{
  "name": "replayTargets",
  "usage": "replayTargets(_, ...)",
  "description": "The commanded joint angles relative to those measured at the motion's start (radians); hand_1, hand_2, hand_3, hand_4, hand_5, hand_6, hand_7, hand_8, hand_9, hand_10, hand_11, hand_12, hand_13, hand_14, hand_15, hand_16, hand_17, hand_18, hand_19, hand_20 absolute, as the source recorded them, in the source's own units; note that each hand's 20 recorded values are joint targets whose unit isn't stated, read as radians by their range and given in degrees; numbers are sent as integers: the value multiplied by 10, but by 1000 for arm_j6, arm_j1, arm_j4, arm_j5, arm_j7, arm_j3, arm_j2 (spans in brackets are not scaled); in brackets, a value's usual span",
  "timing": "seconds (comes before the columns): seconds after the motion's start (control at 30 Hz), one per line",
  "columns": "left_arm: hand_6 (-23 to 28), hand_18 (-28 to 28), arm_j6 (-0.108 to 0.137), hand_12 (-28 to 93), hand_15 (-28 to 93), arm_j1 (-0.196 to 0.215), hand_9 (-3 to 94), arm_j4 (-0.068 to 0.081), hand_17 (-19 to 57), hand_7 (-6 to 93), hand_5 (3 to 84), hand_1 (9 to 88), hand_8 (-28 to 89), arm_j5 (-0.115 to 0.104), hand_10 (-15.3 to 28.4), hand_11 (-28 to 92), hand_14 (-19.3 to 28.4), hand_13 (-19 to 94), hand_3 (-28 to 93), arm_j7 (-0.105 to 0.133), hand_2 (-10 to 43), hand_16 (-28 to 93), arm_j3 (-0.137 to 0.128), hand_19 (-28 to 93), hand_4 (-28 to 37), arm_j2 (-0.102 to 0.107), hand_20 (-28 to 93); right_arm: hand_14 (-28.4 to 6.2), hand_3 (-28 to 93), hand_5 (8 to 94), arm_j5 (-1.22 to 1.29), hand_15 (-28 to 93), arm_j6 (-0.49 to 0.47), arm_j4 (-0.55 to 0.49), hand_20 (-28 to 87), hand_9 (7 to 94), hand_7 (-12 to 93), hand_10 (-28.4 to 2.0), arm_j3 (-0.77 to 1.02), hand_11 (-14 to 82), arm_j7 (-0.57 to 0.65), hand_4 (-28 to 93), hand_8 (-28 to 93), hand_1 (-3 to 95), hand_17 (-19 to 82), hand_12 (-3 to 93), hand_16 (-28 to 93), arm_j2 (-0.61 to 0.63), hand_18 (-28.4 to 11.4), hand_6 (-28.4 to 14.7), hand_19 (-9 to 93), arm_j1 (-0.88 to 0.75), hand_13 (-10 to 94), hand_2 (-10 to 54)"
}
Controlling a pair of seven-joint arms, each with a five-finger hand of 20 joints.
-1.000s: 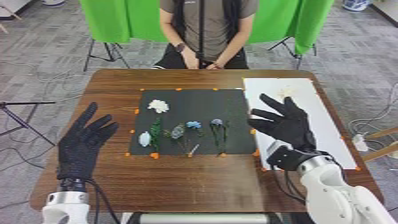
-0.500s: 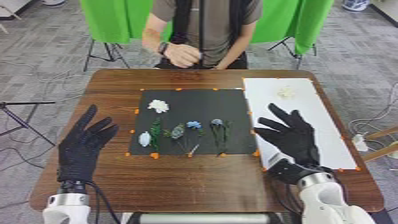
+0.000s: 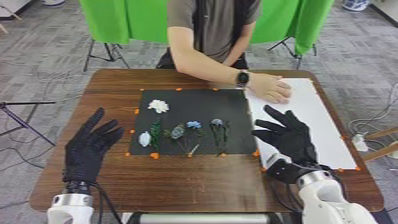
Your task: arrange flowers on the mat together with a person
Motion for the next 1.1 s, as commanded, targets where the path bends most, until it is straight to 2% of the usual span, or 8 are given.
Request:
replayTargets(0.03, 71, 284, -11, 112, 473, -1, 372, 7, 25, 113, 336, 221, -85, 7, 190, 243, 248, 315, 742, -10, 84, -73, 0, 761, -275, -12, -259, -203, 737, 451, -39, 433, -44, 2, 186, 521, 118, -174, 1, 132, 30, -261, -121, 126, 44, 139, 103, -16, -197, 6, 486, 14, 403, 155)
replayTargets(0.23, 72, 284, -11, 112, 475, -4, 372, 7, 23, 114, 337, 222, -86, 7, 190, 245, 249, 314, 742, -9, 84, -74, 3, 759, -277, -10, -258, -203, 743, 457, -36, 427, -57, 3, 186, 525, 119, -171, 4, 133, 37, -259, -122, 132, 44, 139, 103, -18, -197, 8, 486, 16, 404, 150)
replayTargets(0.27, 73, 284, -6, 112, 476, 0, 372, 6, 23, 114, 338, 222, -86, 3, 190, 245, 249, 314, 742, 0, 84, -74, 5, 758, -277, -6, -258, -203, 743, 458, -39, 426, -60, 4, 185, 525, 119, -171, 3, 133, 44, -259, -122, 132, 44, 139, 104, -19, -198, 8, 485, 21, 404, 150)
replayTargets(0.3, 73, 284, 4, 112, 476, -1, 372, 7, 23, 114, 338, 222, -86, -12, 190, 246, 249, 314, 742, 13, 84, -74, 15, 758, -277, 16, -257, -202, 743, 458, -36, 425, -59, 3, 185, 525, 119, -171, 3, 133, 46, -259, -122, 132, 43, 139, 104, -17, -198, 9, 485, 21, 404, 150)
replayTargets(0.53, 73, 284, -7, 111, 477, -4, 372, 6, 23, 115, 339, 222, -86, 1, 190, 246, 248, 313, 742, 6, 84, -75, 6, 756, -276, -1, -256, -202, 744, 462, -44, 421, -43, 4, 186, 527, 120, -171, -8, 133, 43, -259, -122, 135, 43, 138, 107, -10, -199, 9, 486, 30, 406, 149)
replayTargets(0.67, 74, 284, 0, 111, 478, -9, 373, 7, 22, 115, 340, 221, -86, -7, 191, 246, 248, 312, 743, 14, 84, -76, 15, 756, -275, 10, -253, -202, 746, 465, -8, 421, -62, 4, 186, 528, 121, -170, 2, 135, 36, -258, -122, 136, 43, 139, 109, -17, -199, 10, 486, 22, 406, 148)
replayTargets(0.8, 74, 284, -5, 111, 477, -9, 373, 8, 21, 115, 340, 222, -86, -2, 190, 246, 248, 312, 743, 7, 84, -76, 12, 755, -276, 3, -251, -201, 746, 466, -12, 421, -65, 3, 186, 529, 121, -171, 4, 135, 35, -258, -123, 138, 43, 139, 110, -16, -199, 10, 485, 20, 407, 147)
replayTargets(1.1, 74, 284, 6, 111, 478, -9, 373, 8, 18, 116, 341, 221, -87, -5, 190, 246, 248, 312, 744, 20, 83, -75, 16, 756, -276, 9, -246, -200, 747, 466, -7, 421, -68, 3, 186, 529, 122, -171, 3, 133, 33, -258, -124, 139, 42, 138, 111, -16, -200, 12, 485, 22, 407, 146)
